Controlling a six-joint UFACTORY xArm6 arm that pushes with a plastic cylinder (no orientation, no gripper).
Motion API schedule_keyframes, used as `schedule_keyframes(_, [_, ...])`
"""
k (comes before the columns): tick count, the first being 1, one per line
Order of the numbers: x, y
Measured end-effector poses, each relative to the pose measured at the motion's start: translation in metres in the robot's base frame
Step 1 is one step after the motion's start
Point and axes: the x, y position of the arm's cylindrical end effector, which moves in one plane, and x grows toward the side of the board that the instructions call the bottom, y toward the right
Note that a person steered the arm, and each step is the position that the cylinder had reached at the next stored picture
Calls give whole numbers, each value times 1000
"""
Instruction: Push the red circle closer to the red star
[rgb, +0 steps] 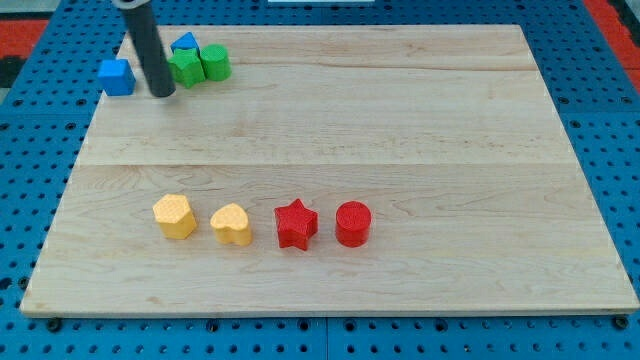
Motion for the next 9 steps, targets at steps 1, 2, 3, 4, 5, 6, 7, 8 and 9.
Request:
schedule_keyframes(1, [7, -79])
schedule_keyframes(2, [-25, -71])
schedule_keyframes(3, [-70, -22])
schedule_keyframes(4, [-27, -30])
schedule_keyframes(5, [29, 18])
schedule_keyframes(6, [29, 150])
schedule_keyframes(7, [36, 221])
schedule_keyframes(8, [49, 239])
schedule_keyframes(9, [60, 311])
